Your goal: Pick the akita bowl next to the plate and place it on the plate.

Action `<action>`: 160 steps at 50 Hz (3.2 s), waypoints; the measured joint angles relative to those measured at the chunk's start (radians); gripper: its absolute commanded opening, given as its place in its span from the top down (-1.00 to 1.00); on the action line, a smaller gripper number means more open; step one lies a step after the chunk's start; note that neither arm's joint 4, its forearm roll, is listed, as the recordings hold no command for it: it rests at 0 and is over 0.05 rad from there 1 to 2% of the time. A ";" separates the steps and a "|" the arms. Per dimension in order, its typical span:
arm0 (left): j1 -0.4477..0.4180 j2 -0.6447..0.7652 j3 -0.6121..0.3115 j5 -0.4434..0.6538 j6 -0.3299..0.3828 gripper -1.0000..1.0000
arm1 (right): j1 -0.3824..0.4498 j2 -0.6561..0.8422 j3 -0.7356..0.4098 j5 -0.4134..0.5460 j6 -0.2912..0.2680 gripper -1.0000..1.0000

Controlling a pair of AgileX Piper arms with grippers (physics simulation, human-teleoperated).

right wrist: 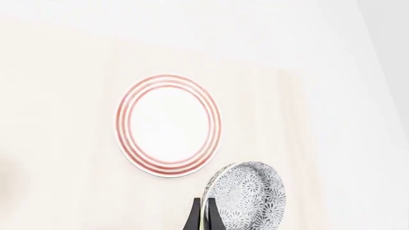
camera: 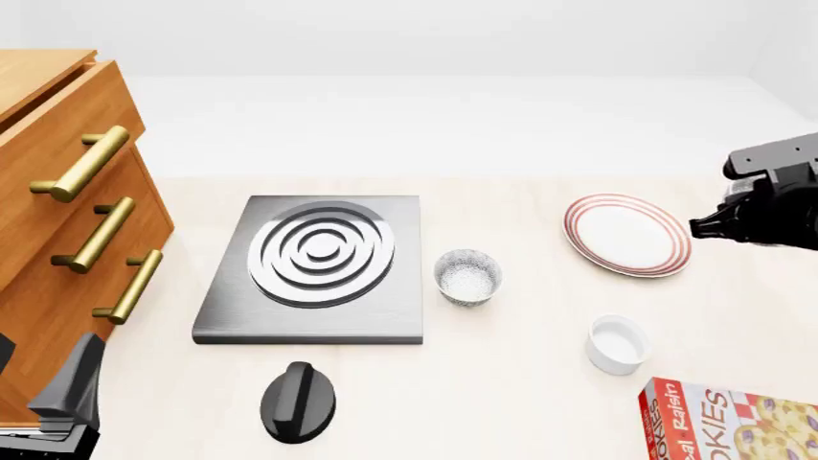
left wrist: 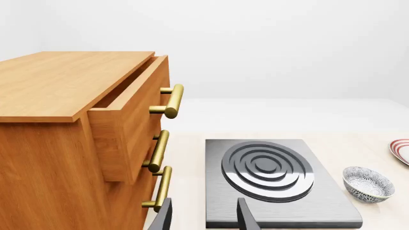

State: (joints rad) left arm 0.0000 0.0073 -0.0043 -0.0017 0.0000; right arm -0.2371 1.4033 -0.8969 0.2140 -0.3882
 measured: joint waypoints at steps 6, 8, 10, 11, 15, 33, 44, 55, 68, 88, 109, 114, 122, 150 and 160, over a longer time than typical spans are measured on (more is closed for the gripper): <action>0.000 0.000 0.000 0.000 0.000 -1.00 | 0.029 0.028 -0.054 0.022 -0.010 1.00; 0.000 0.000 0.000 0.000 0.000 -1.00 | 0.038 0.038 -0.072 0.028 -0.013 1.00; 0.000 0.000 0.000 0.000 0.000 -1.00 | 0.047 0.048 -0.088 0.033 -0.016 1.00; 0.000 0.000 0.000 0.000 0.000 -1.00 | 0.052 0.053 -0.097 0.036 -0.017 1.00; 0.000 0.000 0.000 0.000 0.000 -1.00 | 0.073 0.078 -0.133 0.045 -0.023 1.00; 0.000 0.000 0.000 0.000 0.000 -1.00 | 0.169 0.232 -0.299 0.073 -0.036 1.00; 0.000 0.000 0.000 0.000 0.000 -1.00 | 0.214 0.337 -0.378 0.074 -0.033 1.00; 0.000 0.000 0.000 0.000 0.000 -1.00 | 0.237 0.428 -0.430 0.072 -0.032 1.00; 0.000 0.000 0.000 0.000 0.000 -1.00 | 0.245 0.503 -0.478 0.069 -0.027 1.00; 0.000 0.000 0.000 0.000 0.000 -1.00 | 0.230 0.579 -0.511 0.054 -0.031 1.00; 0.000 0.000 0.000 0.000 0.000 -1.00 | 0.212 0.632 -0.486 0.011 -0.032 1.00; 0.000 0.000 0.000 0.000 0.000 -1.00 | 0.209 0.638 -0.475 0.002 -0.032 1.00; 0.000 0.000 0.000 0.000 0.000 -1.00 | 0.203 0.641 -0.457 -0.008 -0.031 1.00; 0.000 0.000 0.000 0.000 0.000 -1.00 | 0.213 0.649 -0.426 -0.041 0.001 -1.00; 0.000 0.000 0.000 0.000 0.000 -1.00 | 0.219 0.613 -0.422 -0.038 0.009 -1.00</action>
State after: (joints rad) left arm 0.0000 0.0073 -0.0043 -0.0017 0.0000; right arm -0.0179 2.0166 -1.3189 0.1755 -0.3796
